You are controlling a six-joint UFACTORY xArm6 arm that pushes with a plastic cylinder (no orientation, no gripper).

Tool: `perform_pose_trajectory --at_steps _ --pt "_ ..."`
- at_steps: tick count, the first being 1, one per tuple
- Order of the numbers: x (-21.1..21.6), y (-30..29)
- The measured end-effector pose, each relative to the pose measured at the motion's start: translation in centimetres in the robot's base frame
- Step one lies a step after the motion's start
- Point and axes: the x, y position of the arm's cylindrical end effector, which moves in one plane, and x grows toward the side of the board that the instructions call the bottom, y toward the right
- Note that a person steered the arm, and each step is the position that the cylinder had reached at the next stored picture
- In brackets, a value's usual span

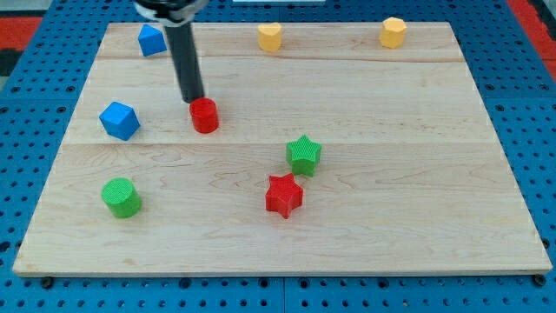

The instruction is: Push the red circle near to green star

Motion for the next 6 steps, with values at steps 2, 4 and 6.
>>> perform_pose_trajectory --at_steps 2,4,6 --pt "2.5 0.3" --pt "5.0 3.6" --pt "7.1 8.7"
